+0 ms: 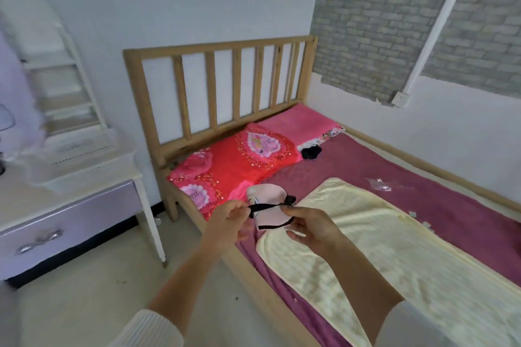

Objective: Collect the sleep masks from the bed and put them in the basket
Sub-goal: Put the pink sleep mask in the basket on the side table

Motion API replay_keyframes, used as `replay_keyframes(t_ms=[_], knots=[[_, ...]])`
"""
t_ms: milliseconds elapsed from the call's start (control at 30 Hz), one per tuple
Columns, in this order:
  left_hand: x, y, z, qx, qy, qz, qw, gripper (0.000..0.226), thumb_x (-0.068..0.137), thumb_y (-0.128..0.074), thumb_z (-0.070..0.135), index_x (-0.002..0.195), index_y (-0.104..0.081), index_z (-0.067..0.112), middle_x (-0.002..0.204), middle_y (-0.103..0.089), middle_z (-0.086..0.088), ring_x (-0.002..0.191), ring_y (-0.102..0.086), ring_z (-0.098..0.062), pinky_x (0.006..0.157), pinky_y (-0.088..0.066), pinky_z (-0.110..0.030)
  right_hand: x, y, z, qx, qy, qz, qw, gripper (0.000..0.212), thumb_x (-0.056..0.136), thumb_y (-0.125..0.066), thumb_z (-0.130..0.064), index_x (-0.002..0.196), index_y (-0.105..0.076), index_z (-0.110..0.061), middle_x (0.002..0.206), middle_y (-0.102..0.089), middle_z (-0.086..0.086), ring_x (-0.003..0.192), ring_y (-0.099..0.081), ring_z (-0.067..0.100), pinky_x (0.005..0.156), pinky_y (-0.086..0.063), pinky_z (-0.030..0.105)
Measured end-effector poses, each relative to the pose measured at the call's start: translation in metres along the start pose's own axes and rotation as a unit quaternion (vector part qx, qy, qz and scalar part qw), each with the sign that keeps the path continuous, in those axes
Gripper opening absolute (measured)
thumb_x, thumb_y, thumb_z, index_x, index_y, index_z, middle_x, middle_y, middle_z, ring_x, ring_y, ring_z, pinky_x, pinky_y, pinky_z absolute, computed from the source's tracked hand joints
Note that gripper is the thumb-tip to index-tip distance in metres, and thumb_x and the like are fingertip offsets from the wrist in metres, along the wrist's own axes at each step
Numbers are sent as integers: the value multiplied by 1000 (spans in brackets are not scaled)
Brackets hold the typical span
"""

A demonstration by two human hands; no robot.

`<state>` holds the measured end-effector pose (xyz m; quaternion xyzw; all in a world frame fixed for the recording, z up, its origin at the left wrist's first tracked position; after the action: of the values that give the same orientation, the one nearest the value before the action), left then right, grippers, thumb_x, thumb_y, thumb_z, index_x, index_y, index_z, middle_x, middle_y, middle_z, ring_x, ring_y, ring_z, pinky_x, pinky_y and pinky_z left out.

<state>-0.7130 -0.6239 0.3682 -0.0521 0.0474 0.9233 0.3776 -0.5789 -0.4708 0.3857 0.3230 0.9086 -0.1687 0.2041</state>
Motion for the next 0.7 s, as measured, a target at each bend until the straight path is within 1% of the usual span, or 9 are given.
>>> replay_keyframes(t_ms=[100, 200, 267, 333, 400, 467, 533, 633, 700], knots=[[20, 48, -2, -113, 36, 95, 988, 12, 91, -59, 9, 80, -62, 11, 67, -71, -7, 53, -70, -18, 51, -60, -32, 39, -52, -8, -42, 0, -27, 999, 9, 73, -73, -16, 82, -71, -16, 68, -63, -3, 52, -56, 7, 63, -45, 23], [44, 95, -5, -155, 57, 166, 972, 7, 87, -66, 11, 86, -61, 6, 70, -72, -10, 54, -72, -21, 49, -60, -32, 84, -104, -18, -70, -10, -60, 996, 6, 74, -73, -14, 72, -68, -15, 53, -63, -8, 40, -53, 3, 55, -39, 22], [62, 125, -8, -160, 71, 190, 966, 22, 82, -72, 15, 99, -60, 8, 87, -70, -10, 67, -74, -25, 57, -62, -34, 117, -140, -24, -91, -12, -87, 992, 10, 73, -74, -13, 67, -67, -15, 48, -62, -8, 38, -51, 3, 53, -37, 23], [82, 158, -8, -150, 66, 199, 966, 39, 77, -75, 8, 110, -55, 13, 97, -68, -8, 79, -74, -28, 61, -62, -34, 150, -177, -30, -103, -13, -116, 988, 7, 73, -73, -11, 69, -68, -13, 49, -62, -6, 40, -52, 5, 52, -38, 22], [103, 194, -6, -161, 48, 200, 965, 51, 75, -73, -5, 115, -51, 18, 104, -67, -13, 85, -70, -29, 55, -61, -29, 184, -215, -38, -113, -12, -147, 983, 2, 74, -71, -7, 75, -69, -9, 54, -66, -2, 44, -55, 7, 51, -42, 21], [123, 233, -1, -148, 46, 213, 965, 58, 78, -69, -8, 122, -48, 22, 106, -66, -21, 84, -67, -26, 51, -59, -26, 220, -253, -49, -123, -8, -178, 976, 8, 77, -67, -1, 84, -70, -2, 59, -68, 2, 48, -58, 9, 48, -46, 18], [144, 274, 4, -116, 53, 236, 963, 57, 81, -68, -5, 129, -48, 18, 102, -68, -25, 83, -67, -30, 57, -61, -30, 254, -296, -61, -139, 0, -197, 971, 19, 78, -64, 5, 97, -68, 5, 66, -67, 7, 51, -59, 11, 46, -47, 18], [169, 335, 3, -91, 63, 299, 948, 47, 80, -71, 0, 123, -54, 12, 87, -72, -25, 77, -71, -35, 69, -62, -44, 297, -361, -72, -156, 3, -221, 963, 29, 79, -64, 7, 108, -63, 9, 76, -64, 14, 55, -57, 15, 51, -47, 20], [179, 371, -3, -72, 73, 333, 937, 42, 80, -72, 3, 118, -57, 10, 75, -72, -20, 70, -71, -33, 72, -61, -49, 321, -401, -72, -169, -3, -227, 959, 31, 79, -65, 8, 110, -63, 10, 84, -64, 19, 60, -58, 19, 57, -49, 23]])
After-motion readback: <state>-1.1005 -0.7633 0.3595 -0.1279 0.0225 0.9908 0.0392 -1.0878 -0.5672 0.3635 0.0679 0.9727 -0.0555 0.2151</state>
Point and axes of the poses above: each hand's wrist, its own x-axis towards the middle knuckle, its own y-axis out of the back of the hand, z = x × y, the point moved 2 cm from there along x, towards the middle knuckle
